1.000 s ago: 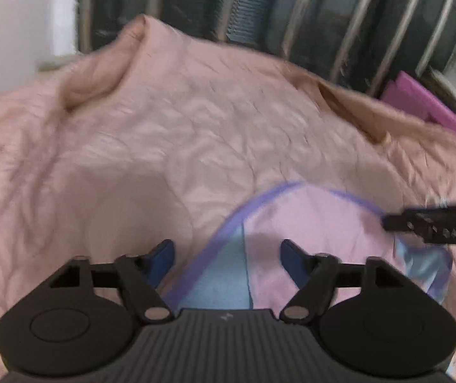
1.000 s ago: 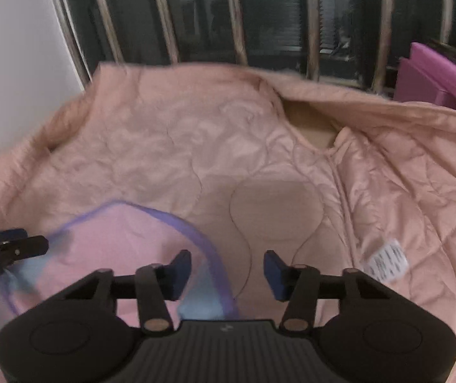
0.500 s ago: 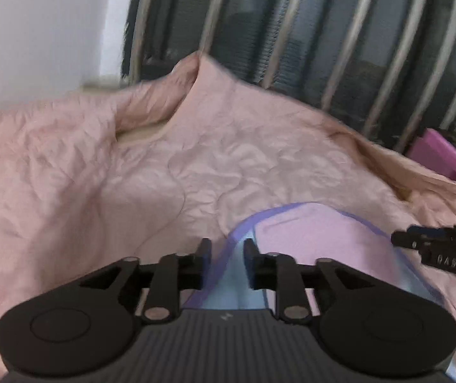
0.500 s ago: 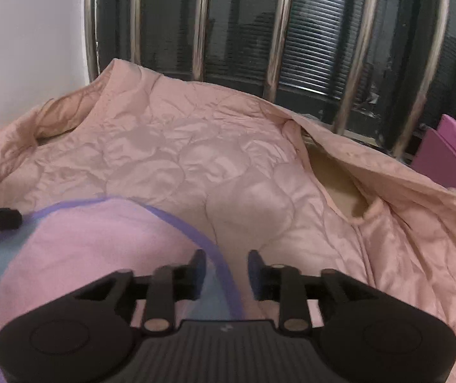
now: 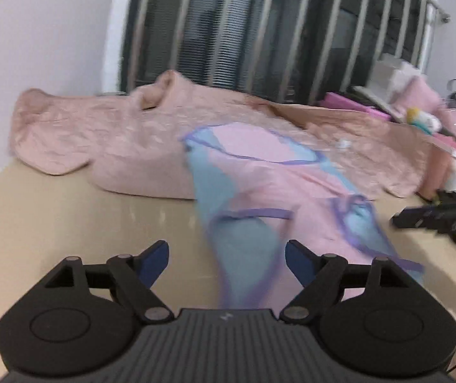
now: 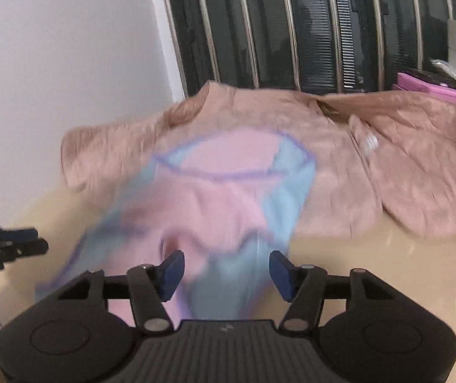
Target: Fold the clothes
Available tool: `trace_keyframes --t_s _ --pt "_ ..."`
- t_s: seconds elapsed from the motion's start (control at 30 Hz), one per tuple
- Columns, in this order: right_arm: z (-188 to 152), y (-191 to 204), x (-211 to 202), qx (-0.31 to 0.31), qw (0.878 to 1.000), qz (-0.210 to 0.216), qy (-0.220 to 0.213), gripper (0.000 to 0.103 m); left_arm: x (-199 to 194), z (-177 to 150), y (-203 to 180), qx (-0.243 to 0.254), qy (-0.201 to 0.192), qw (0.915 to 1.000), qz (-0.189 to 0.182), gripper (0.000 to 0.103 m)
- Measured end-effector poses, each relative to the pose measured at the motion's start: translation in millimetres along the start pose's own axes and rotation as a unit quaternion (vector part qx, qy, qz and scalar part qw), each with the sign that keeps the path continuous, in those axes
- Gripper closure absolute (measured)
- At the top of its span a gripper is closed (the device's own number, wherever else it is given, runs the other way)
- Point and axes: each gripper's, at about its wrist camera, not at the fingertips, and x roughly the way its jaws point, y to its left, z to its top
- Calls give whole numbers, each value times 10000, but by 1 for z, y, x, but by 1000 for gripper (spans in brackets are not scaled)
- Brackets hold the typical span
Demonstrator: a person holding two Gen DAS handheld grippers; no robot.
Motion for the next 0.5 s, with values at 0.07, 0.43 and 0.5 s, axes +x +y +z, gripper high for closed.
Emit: trace_keyframes --t_s 0.07,0.43,0.5 --pt "-10 3 -4 2 9999 -160 29 45 17 13 -3 45 3 10000 12 21" --pt "71 -64 87 807 9950 -542 210 46 169 114 44 -307 559 9935 944 22" --pt "87 -77 112 1010 9927 -572 321 46 187 126 63 -1068 592 9893 804 24"
